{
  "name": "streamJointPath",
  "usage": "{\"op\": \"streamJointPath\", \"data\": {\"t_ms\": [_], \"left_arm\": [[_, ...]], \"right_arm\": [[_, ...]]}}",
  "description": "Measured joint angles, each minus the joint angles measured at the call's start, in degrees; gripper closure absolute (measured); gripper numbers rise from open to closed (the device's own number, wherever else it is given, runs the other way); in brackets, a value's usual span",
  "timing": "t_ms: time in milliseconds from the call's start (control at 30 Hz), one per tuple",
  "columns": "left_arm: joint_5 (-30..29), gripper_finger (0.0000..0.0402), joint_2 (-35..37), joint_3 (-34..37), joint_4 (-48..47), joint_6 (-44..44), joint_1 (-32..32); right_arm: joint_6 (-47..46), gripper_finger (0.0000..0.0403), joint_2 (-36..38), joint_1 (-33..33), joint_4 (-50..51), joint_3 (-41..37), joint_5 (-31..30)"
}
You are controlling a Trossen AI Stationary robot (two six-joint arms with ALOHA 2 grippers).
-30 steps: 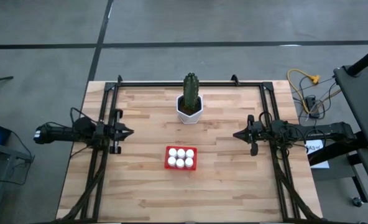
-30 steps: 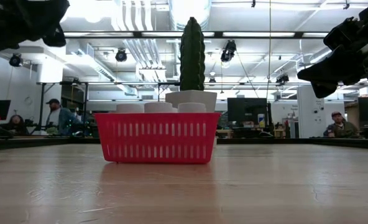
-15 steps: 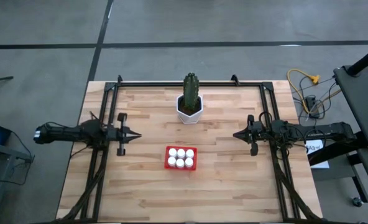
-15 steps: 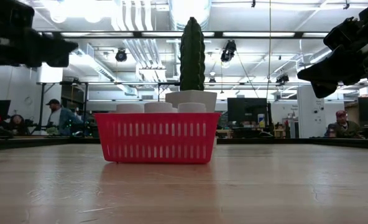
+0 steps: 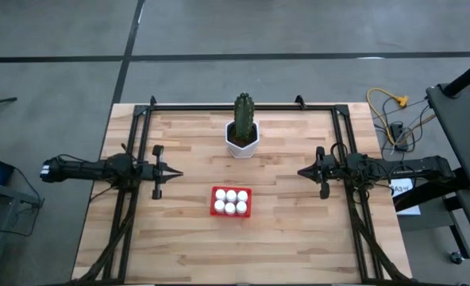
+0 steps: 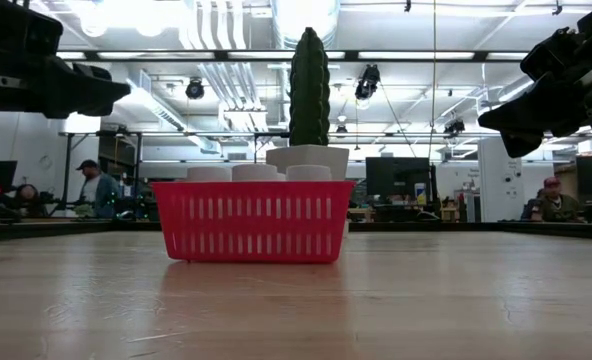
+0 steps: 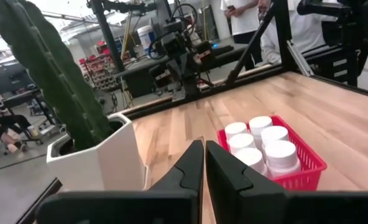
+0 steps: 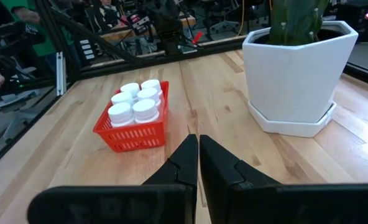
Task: Pick and place pill bottles into a basket
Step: Return to Home Position
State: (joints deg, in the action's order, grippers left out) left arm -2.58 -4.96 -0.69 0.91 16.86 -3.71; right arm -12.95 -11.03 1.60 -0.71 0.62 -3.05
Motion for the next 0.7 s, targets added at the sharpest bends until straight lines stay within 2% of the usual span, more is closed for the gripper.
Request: {"op": "streamJointPath", "data": {"t_ms": [167, 700], "left_arm": [[-0.5, 0.0401, -1.5, 0.1, 2.8, 0.0, 0.0], [0.0, 0.0402, -4.5, 0.1, 3.1, 0.0, 0.0]], "right_arm": [[0.0, 0.0394, 0.0, 0.0, 0.0, 0.0, 0.0], [0.0, 0.0394, 0.0, 0.0, 0.0, 0.0, 0.0]]}}
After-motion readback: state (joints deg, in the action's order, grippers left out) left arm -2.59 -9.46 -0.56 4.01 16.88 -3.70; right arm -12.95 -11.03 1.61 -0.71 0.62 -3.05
